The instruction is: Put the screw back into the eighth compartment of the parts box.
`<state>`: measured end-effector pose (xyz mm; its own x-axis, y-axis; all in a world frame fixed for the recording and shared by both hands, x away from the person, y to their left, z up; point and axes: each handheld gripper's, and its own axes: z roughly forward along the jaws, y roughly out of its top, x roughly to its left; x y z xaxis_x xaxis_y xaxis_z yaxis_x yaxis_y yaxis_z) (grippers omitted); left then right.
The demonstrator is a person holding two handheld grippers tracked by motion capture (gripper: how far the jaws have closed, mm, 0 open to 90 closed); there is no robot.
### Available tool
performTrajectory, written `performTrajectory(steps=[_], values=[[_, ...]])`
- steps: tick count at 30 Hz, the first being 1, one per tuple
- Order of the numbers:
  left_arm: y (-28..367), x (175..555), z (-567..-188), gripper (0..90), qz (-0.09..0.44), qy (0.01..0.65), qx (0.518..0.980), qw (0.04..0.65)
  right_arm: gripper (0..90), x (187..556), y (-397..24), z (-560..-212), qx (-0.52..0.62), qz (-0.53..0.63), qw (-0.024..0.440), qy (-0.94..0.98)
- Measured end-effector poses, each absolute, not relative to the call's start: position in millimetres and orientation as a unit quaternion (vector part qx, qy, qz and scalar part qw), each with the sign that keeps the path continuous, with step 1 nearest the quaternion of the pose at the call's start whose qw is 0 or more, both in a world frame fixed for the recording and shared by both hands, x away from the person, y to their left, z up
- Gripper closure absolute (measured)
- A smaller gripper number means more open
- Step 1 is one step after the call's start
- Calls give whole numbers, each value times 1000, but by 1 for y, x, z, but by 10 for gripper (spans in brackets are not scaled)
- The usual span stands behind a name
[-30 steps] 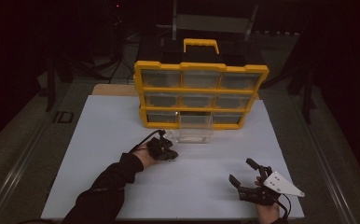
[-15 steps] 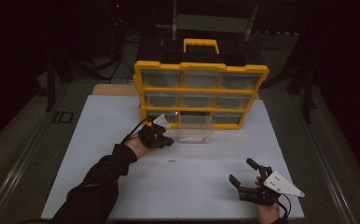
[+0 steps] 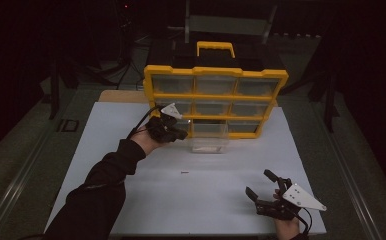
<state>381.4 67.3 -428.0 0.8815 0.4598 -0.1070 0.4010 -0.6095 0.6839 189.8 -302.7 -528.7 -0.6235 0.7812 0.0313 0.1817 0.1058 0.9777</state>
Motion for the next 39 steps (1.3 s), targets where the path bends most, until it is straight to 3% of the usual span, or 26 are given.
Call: performTrajectory(steps=[39], values=[[-18,392,-391,871,65,300,877,369,116,189,-304,-528,344,573,266,694]])
